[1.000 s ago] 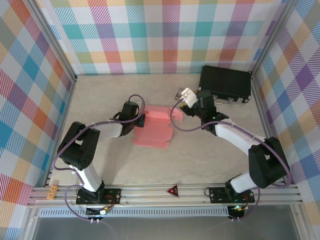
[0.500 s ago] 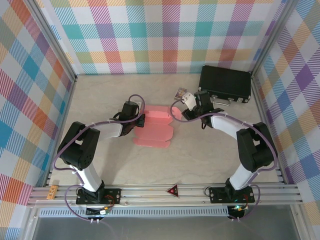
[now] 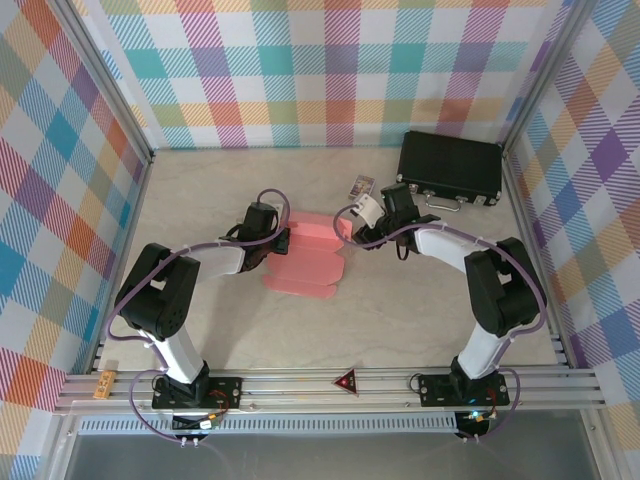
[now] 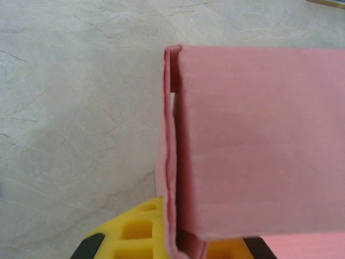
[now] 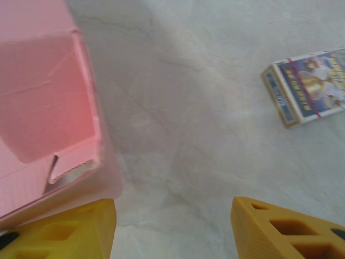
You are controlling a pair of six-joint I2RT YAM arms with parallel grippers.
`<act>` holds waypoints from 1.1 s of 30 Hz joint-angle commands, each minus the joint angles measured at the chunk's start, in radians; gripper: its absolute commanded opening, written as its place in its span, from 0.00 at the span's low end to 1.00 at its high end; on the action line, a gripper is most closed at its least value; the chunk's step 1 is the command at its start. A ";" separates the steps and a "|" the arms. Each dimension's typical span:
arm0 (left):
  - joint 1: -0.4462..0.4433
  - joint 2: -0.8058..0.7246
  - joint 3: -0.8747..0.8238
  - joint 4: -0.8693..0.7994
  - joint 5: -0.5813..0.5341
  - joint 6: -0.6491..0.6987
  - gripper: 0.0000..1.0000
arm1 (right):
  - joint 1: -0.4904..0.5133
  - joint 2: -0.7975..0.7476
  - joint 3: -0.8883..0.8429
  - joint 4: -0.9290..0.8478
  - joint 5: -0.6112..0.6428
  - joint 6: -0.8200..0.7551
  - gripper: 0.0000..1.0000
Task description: Fold the paper box
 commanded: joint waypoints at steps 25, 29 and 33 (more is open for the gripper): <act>-0.014 -0.010 0.013 -0.029 0.005 -0.006 0.01 | 0.082 0.103 0.134 -0.067 -0.120 -0.012 0.49; -0.014 -0.009 0.016 -0.032 0.005 -0.006 0.01 | 0.082 0.106 0.156 -0.057 -0.022 0.016 0.51; -0.014 -0.006 0.023 -0.035 0.015 -0.006 0.01 | 0.076 0.109 0.182 -0.078 0.027 0.025 0.54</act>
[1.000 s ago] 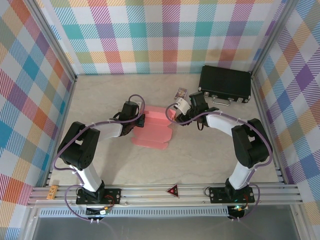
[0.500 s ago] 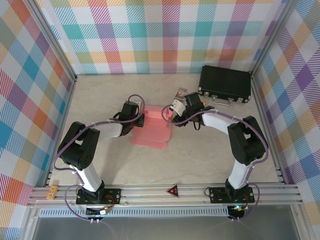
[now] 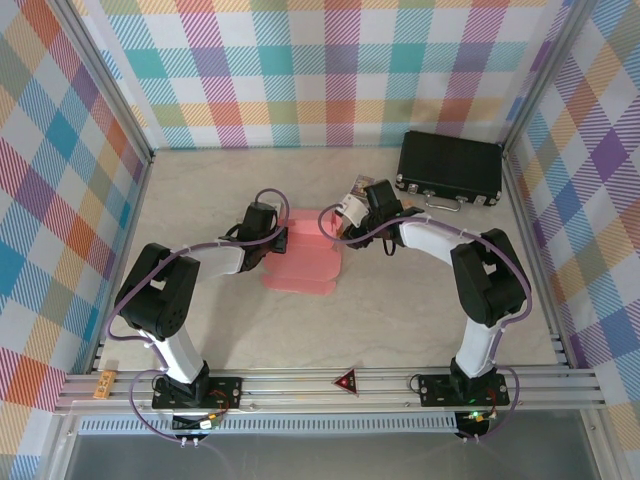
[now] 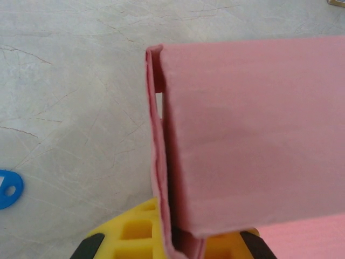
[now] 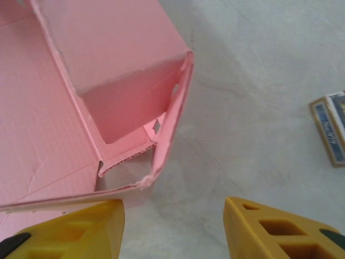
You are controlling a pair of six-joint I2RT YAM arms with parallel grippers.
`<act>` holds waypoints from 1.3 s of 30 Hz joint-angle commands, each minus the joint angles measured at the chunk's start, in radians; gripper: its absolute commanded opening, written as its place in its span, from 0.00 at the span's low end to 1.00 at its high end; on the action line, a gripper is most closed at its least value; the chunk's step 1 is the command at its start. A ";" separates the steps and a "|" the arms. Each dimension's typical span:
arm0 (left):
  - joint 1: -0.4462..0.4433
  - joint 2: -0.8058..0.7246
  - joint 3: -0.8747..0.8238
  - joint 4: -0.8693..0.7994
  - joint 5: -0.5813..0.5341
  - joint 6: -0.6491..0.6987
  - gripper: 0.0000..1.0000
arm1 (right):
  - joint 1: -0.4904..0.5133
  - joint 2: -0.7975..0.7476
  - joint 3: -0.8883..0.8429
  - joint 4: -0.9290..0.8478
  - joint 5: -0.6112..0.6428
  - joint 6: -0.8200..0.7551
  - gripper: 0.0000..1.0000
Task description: Fold the paper box
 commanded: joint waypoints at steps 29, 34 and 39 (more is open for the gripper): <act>-0.016 0.012 0.075 -0.081 0.068 0.003 0.01 | -0.064 0.128 0.162 -0.132 -0.008 0.108 0.60; -0.016 0.012 0.075 -0.081 0.083 0.005 0.01 | -0.065 0.120 0.161 -0.148 -0.080 0.080 0.60; -0.016 0.013 0.075 -0.081 0.088 0.005 0.01 | -0.061 0.112 0.160 -0.151 -0.140 0.064 0.59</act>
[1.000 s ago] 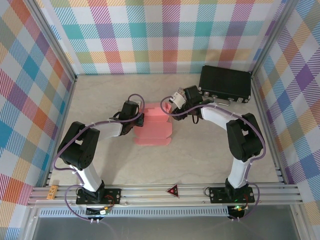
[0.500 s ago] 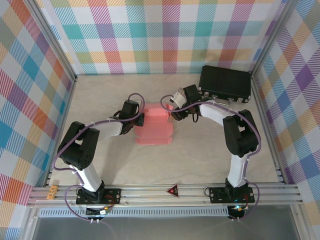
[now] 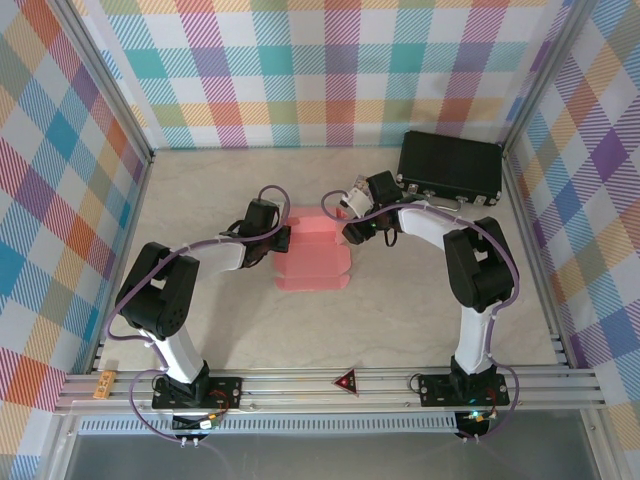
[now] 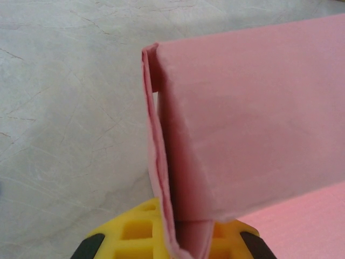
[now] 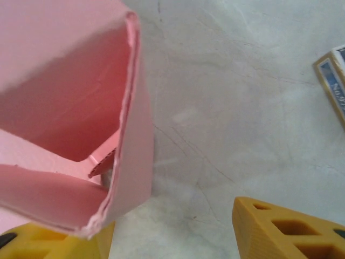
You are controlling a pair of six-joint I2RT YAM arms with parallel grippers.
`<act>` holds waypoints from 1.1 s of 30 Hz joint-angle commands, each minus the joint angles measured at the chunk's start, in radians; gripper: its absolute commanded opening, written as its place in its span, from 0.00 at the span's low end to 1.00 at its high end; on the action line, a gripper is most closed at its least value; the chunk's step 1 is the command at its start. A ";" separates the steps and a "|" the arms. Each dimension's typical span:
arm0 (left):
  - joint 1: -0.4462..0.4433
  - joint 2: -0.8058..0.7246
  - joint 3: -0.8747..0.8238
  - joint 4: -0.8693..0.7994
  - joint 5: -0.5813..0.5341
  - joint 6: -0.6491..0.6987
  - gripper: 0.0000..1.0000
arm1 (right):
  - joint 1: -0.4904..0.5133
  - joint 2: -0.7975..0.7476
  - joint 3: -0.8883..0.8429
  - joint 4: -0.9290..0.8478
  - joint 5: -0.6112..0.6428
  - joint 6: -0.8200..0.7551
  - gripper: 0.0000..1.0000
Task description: Fold the paper box
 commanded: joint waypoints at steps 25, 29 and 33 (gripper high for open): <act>-0.017 -0.006 0.021 -0.020 0.035 -0.009 0.01 | 0.069 0.003 0.006 0.094 0.018 0.165 0.56; -0.017 -0.012 0.021 -0.024 0.034 -0.009 0.01 | 0.081 -0.017 -0.054 0.200 0.063 0.242 0.55; -0.019 -0.013 0.021 -0.027 0.035 -0.009 0.01 | 0.097 -0.021 -0.094 0.267 0.114 0.292 0.53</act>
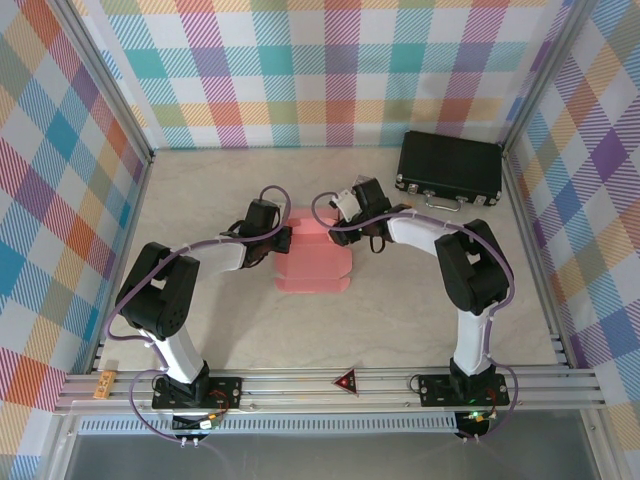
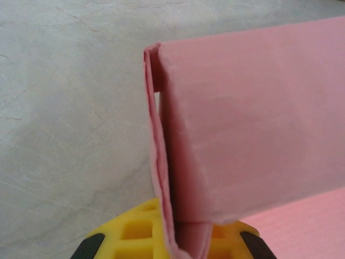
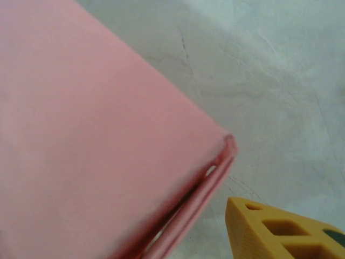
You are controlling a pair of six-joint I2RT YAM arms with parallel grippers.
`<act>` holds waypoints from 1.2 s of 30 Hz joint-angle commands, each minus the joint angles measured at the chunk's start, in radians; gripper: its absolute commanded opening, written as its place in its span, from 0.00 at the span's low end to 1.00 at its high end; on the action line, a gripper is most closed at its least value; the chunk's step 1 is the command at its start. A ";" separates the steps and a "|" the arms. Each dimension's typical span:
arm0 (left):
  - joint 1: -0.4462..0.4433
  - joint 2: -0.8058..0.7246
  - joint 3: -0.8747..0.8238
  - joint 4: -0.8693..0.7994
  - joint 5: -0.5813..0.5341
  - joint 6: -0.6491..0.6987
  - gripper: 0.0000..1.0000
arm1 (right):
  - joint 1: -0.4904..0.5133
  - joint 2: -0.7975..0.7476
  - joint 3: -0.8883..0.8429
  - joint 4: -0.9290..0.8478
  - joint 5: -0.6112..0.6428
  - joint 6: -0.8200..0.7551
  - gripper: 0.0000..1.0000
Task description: Fold the paper box
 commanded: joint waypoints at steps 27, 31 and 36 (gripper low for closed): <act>-0.016 -0.013 0.037 -0.050 0.023 -0.020 0.01 | 0.144 0.011 -0.108 0.276 0.518 0.263 0.31; -0.019 -0.025 0.022 -0.054 0.011 -0.046 0.01 | 0.151 0.014 -0.115 0.277 0.525 0.265 0.26; -0.030 -0.040 0.009 -0.074 -0.012 -0.085 0.01 | 0.157 0.020 -0.112 0.264 0.543 0.275 0.22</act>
